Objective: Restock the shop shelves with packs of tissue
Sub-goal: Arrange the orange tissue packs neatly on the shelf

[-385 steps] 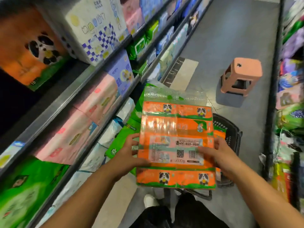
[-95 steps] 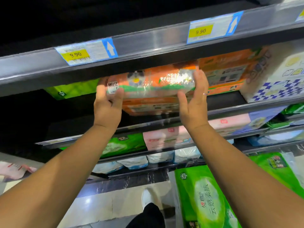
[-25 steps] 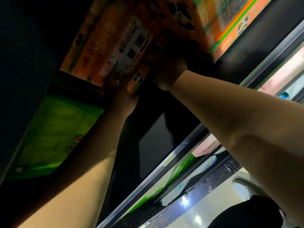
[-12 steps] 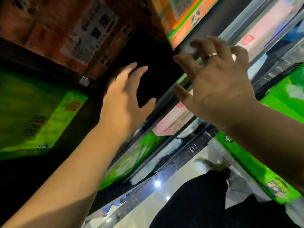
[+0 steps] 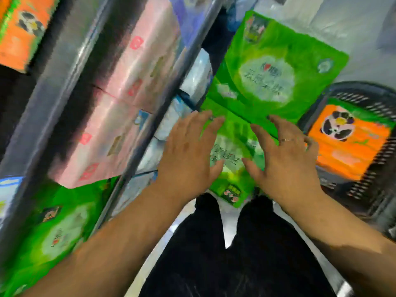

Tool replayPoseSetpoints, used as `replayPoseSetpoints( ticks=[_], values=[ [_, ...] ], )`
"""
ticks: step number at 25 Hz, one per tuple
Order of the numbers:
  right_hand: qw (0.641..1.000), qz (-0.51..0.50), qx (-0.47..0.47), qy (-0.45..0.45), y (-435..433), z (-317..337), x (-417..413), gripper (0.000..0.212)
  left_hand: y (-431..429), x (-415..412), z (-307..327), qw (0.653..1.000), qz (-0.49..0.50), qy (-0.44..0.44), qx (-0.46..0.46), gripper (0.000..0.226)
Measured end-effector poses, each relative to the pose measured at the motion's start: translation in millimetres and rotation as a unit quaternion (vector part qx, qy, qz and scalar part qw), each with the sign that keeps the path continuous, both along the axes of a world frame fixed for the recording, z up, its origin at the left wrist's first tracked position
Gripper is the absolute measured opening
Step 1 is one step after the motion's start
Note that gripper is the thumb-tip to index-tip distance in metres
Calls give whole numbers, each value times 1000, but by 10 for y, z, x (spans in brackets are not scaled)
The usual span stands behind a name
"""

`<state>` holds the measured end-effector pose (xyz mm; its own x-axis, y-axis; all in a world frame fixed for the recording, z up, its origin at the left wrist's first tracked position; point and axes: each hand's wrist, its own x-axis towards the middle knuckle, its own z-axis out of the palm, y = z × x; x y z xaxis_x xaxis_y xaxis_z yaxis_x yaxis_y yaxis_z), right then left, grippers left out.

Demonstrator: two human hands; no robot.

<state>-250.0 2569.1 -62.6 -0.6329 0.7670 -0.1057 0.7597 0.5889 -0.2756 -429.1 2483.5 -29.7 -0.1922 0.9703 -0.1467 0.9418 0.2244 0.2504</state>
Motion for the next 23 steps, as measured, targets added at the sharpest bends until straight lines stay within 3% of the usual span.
replayPoseSetpoints(
  ticks=[7, 13, 19, 23],
  values=[
    [981, -145, -73, -103, 449, -953, 1582, 74, 1020, 1488, -1004, 989, -130, -66, -33, 81],
    [943, -248, -145, -167, 828, -2138, 2534, 80, 1676, 2451, -2361, 969, -193, -109, -111, 80],
    [897, -368, -203, -136, 1405, -3405, 3060, 89, 2285, 2928, -3713, 961, -91, -138, -221, 93],
    [838, -457, -299, -4, 1454, -3991, 3336, 105, 2330, 2985, -4344, 921, 64, -267, -276, 112]
  ],
)
